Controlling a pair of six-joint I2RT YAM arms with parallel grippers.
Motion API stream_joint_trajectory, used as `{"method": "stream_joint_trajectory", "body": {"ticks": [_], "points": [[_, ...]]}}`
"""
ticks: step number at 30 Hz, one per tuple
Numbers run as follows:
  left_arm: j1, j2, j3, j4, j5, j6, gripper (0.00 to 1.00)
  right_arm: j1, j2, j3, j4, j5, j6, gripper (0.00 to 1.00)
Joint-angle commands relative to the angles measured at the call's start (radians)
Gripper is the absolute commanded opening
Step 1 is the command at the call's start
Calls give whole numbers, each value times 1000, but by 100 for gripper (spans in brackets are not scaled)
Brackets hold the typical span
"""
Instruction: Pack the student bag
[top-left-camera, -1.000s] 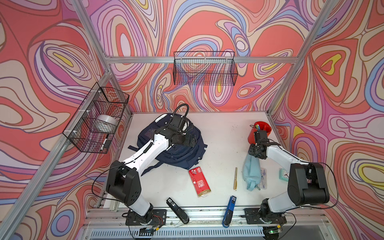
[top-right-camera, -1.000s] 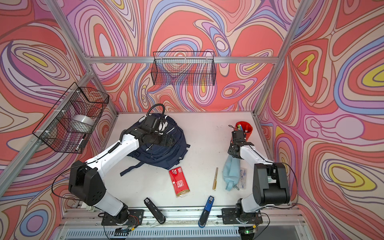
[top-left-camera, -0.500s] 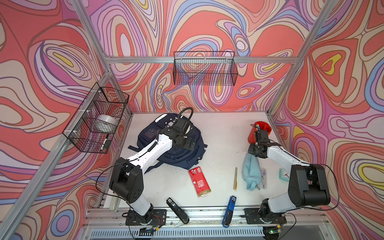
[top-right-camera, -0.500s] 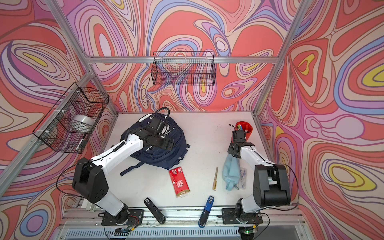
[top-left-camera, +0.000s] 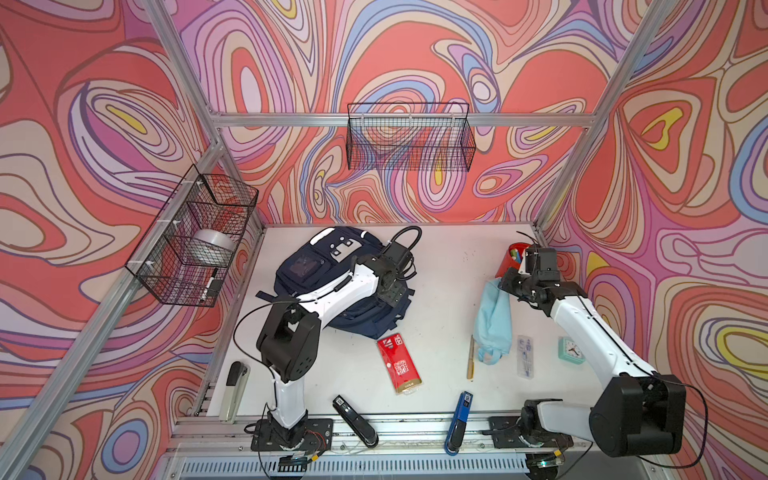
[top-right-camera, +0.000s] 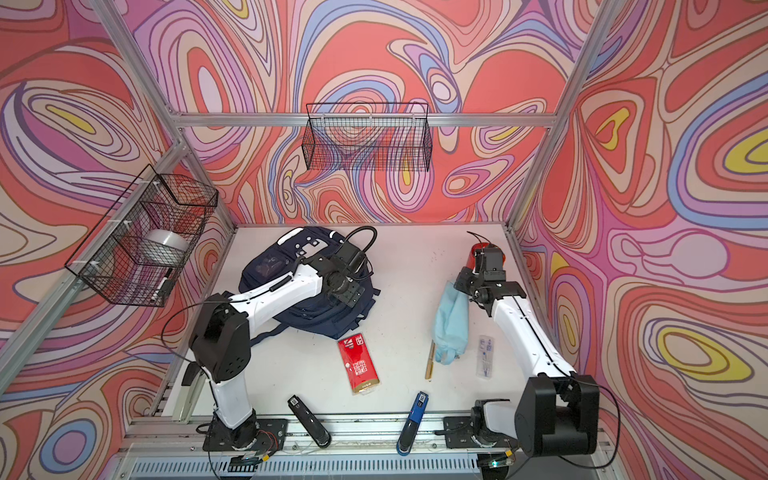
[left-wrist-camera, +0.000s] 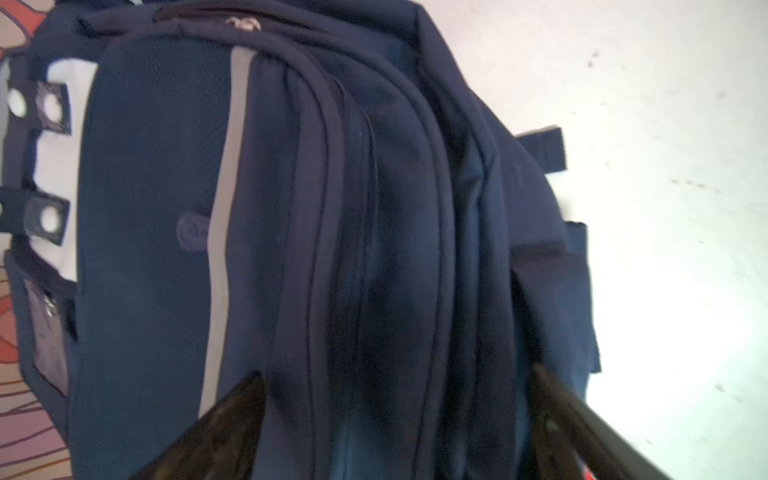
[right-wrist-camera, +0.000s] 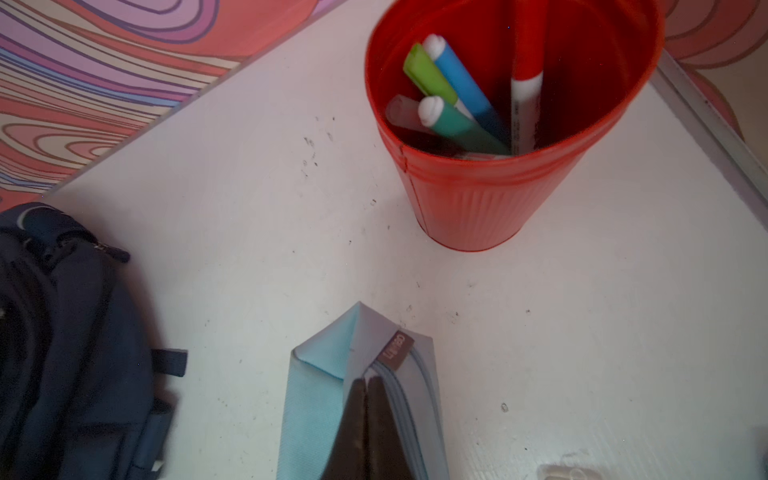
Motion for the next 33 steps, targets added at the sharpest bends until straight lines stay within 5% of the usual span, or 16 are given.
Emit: {"method": "stream_joint_trajectory", "body": {"ticks": [1,2,13,20,22,24,26,33], "points": [[-2,55,49,-73,-71,27,20,8,-15,56,-28,-59,7,0],[-3,60,66,-80,-61,18,0,15,-13,71,-29,-66,10,0],[24,-200,126,-58,121,-4,0,144,82,217,63,-163,129,0],[24,-17,170,-161,232,9,0,168,146,223,128,-180,146,0],[26,-5,139,-109,247,-12,16,168,145,212,126,-170,133,0],[34,3,150,-89,263,-36,54,168,145,202,118,-164,120,0],[37,1,186,-95,251,-50,77,168,143,193,108,-149,105,0],[36,-18,211,-51,-13,-53,97,170,136,160,120,-144,92,0]]}}
